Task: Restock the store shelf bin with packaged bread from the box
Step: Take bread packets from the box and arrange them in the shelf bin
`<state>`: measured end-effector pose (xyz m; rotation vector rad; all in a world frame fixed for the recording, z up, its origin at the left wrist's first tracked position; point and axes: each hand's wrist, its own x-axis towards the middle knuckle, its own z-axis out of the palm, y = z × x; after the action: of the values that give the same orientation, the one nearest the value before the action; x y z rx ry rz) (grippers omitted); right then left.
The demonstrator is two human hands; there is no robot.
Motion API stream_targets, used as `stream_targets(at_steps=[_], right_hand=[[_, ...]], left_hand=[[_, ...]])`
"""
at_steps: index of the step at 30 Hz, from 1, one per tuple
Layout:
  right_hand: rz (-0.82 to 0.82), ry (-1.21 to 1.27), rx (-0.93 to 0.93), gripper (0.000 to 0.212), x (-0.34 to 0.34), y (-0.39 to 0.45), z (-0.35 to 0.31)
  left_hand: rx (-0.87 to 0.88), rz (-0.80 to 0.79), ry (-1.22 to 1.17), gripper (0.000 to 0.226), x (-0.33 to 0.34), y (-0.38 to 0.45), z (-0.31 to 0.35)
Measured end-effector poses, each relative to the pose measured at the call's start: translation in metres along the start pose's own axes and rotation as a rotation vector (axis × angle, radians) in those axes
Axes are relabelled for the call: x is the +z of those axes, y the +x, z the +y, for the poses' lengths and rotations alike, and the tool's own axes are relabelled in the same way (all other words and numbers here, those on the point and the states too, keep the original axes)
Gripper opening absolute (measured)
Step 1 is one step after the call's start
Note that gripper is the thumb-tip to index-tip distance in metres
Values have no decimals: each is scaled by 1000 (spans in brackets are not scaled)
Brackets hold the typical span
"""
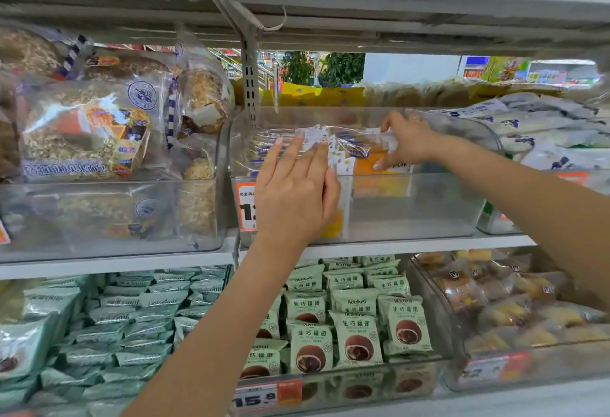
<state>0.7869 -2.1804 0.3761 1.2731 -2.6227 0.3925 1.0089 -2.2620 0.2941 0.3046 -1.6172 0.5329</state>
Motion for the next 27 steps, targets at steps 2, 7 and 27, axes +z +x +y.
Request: stream_targets(at_steps=[2, 7, 27], right_hand=[[3, 33, 87, 96, -1, 0, 0], [-30, 190, 182, 104, -3, 0, -2], [351, 350, -129, 35, -27, -104, -9]], left_hand=[[-1, -2, 1, 47, 0, 0, 0], [2, 8, 5, 48, 0, 0, 0], [24, -250, -32, 48, -19, 7, -1]])
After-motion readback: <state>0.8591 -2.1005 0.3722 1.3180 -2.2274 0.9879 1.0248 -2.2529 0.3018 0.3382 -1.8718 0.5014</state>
